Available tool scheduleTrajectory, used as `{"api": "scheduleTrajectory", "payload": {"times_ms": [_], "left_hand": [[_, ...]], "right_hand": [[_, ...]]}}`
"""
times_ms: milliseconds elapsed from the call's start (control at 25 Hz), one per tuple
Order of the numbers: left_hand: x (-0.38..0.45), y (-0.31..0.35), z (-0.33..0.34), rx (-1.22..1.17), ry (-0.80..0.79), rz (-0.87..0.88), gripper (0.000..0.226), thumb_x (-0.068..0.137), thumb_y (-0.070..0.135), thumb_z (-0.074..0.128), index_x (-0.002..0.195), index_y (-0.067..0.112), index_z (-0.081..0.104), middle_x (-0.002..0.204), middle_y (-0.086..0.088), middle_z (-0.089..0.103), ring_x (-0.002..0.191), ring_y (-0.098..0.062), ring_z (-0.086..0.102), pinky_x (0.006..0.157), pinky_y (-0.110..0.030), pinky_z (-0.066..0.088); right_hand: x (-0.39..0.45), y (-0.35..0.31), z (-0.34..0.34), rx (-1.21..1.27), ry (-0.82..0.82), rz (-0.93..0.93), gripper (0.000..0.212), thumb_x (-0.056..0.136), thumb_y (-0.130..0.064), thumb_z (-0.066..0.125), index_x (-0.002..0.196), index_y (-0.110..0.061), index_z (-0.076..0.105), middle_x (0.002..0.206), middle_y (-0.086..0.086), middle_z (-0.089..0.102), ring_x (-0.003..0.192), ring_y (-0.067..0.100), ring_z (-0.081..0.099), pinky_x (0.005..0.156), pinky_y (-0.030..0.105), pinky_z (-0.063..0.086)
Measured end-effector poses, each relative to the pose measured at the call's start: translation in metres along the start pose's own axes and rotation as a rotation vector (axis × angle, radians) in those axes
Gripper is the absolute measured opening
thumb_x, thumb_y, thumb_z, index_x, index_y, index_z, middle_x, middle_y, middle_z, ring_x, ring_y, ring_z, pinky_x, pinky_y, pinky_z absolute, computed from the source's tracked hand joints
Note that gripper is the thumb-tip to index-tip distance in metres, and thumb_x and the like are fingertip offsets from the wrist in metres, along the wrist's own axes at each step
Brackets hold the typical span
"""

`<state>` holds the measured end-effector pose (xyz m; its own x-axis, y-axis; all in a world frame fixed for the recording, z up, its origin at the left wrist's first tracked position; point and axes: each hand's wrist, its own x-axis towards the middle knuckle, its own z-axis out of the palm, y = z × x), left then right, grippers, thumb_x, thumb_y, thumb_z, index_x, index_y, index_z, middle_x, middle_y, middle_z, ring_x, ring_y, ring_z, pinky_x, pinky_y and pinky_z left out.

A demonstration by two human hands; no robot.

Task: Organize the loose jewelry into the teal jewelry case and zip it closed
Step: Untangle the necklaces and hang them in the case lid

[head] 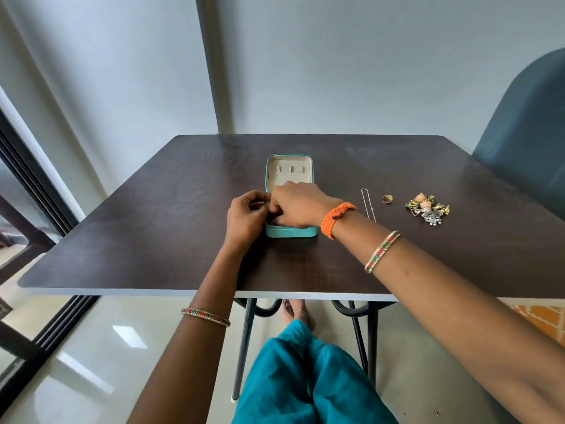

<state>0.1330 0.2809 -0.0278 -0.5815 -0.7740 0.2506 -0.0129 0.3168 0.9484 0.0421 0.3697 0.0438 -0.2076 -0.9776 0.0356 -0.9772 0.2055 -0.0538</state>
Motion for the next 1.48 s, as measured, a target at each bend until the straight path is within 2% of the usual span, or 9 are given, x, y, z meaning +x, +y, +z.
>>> {"api": "scheduleTrajectory", "payload": {"times_ms": [160,400,560,720,880,960,1080,1280,1480], "left_hand": [[0.000,-0.002,-0.001,0.011,0.016,-0.014,0.025,0.085,-0.001,0.055,0.082,0.020,0.069,0.086,-0.001,0.071,0.087,-0.020,0.069,0.080,-0.038,0.058],[-0.003,0.003,-0.001,-0.016,0.083,-0.015,0.024,0.084,0.000,0.052,0.081,0.017,0.070,0.084,0.000,0.071,0.079,-0.017,0.069,0.072,-0.036,0.059],[-0.010,0.009,0.000,-0.003,0.117,0.082,0.025,0.082,0.007,0.046,0.081,0.014,0.070,0.084,-0.002,0.070,0.080,-0.016,0.067,0.069,-0.033,0.058],[-0.018,0.014,-0.001,0.094,0.097,0.207,0.026,0.084,0.035,0.047,0.082,0.025,0.070,0.089,0.005,0.068,0.093,-0.008,0.060,0.084,-0.033,0.049],[-0.031,0.021,-0.002,0.280,0.078,0.336,0.030,0.089,0.047,0.052,0.085,0.023,0.071,0.087,0.020,0.061,0.104,0.008,0.046,0.093,-0.044,0.039],[-0.032,0.031,-0.004,0.181,0.089,0.378,0.033,0.090,0.047,0.054,0.078,0.021,0.071,0.081,0.011,0.068,0.093,-0.007,0.059,0.085,-0.041,0.047],[-0.034,0.048,-0.007,-0.049,0.037,0.374,0.027,0.092,0.031,0.057,0.077,0.013,0.070,0.074,0.001,0.070,0.071,-0.007,0.061,0.067,-0.024,0.049],[-0.040,0.076,-0.014,-0.329,-0.061,0.245,0.022,0.095,0.016,0.050,0.088,0.011,0.070,0.073,0.003,0.073,0.069,-0.009,0.067,0.071,-0.023,0.055],[-0.045,0.104,-0.018,-0.462,0.022,0.175,0.025,0.097,0.018,0.049,0.081,0.012,0.068,0.070,0.003,0.070,0.068,-0.010,0.064,0.075,-0.027,0.054]], "right_hand": [[0.005,-0.004,0.004,0.047,0.071,0.021,0.005,0.079,-0.021,0.065,0.080,-0.026,0.063,0.085,-0.003,0.054,0.075,0.020,0.051,0.065,0.029,0.037],[-0.001,0.017,0.010,0.539,0.172,0.147,0.002,0.074,-0.026,0.076,0.075,-0.025,0.076,0.078,-0.005,0.073,0.076,0.010,0.065,0.070,0.026,0.054],[-0.012,0.019,-0.006,0.749,0.225,0.155,0.006,0.081,-0.014,0.073,0.076,-0.010,0.072,0.065,0.001,0.063,0.056,0.010,0.053,0.046,0.017,0.044],[-0.018,0.012,-0.025,0.843,0.346,0.122,0.018,0.083,-0.013,0.069,0.067,-0.021,0.066,0.071,0.000,0.065,0.071,0.010,0.059,0.063,0.028,0.051],[-0.027,0.004,-0.042,0.769,0.491,0.052,0.006,0.080,-0.016,0.071,0.075,-0.016,0.073,0.074,-0.004,0.070,0.071,0.003,0.062,0.070,0.021,0.050],[-0.031,0.002,-0.048,0.797,0.584,0.059,0.005,0.079,-0.016,0.072,0.079,-0.013,0.076,0.077,-0.002,0.072,0.072,0.003,0.064,0.070,0.020,0.052],[-0.037,0.006,-0.052,0.957,0.689,0.127,0.003,0.077,-0.015,0.074,0.075,-0.015,0.076,0.072,-0.001,0.072,0.065,0.001,0.063,0.066,0.024,0.053],[-0.052,0.010,-0.060,1.352,0.693,0.232,0.009,0.078,-0.004,0.071,0.071,-0.010,0.073,0.067,0.004,0.070,0.067,0.013,0.066,0.062,0.027,0.056],[-0.062,0.011,-0.069,1.689,0.635,0.253,0.016,0.087,-0.002,0.058,0.073,-0.005,0.064,0.063,0.007,0.066,0.062,0.019,0.065,0.069,0.036,0.058]]}}
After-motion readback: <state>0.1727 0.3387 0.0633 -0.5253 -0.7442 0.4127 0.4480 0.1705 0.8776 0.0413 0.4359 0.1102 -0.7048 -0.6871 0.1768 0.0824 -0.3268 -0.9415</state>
